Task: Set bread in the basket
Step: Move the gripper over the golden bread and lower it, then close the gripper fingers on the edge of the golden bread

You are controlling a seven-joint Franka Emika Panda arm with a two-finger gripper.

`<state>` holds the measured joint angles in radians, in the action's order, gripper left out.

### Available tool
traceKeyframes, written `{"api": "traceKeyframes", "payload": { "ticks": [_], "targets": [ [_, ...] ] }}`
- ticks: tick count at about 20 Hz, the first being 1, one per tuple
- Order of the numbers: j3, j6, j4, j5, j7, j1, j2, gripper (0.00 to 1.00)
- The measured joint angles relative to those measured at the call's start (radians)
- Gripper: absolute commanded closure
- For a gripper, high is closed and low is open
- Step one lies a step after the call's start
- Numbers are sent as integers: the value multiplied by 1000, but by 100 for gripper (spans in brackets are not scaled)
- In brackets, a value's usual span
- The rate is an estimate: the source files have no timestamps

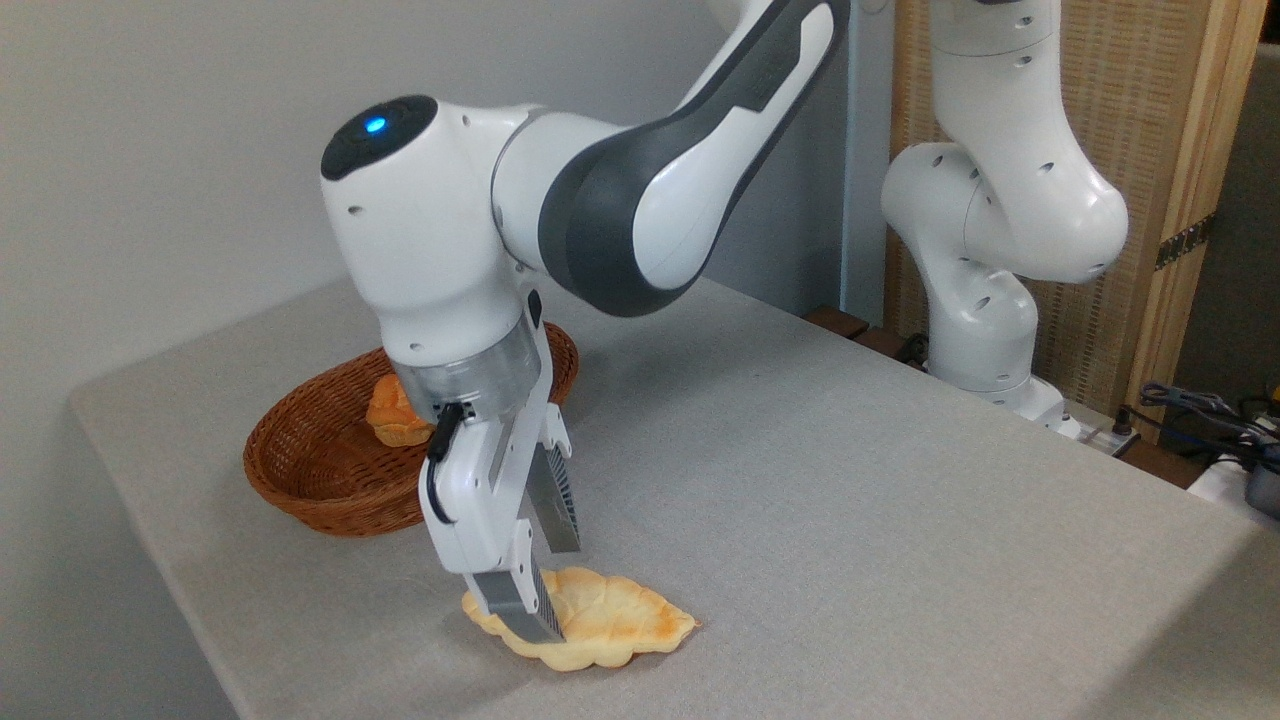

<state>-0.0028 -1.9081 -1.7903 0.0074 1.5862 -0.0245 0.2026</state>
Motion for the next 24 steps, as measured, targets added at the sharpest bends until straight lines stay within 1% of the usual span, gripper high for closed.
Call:
{"api": "traceKeyframes", "payload": {
  "ticks": [9,23,24],
  "targets": [
    [0,-23,1,2,4,0,14,0],
    [0,-24,3,2,4,1,23,0],
    [0,-24,3,2,4,1,27,1]
  ]
}}
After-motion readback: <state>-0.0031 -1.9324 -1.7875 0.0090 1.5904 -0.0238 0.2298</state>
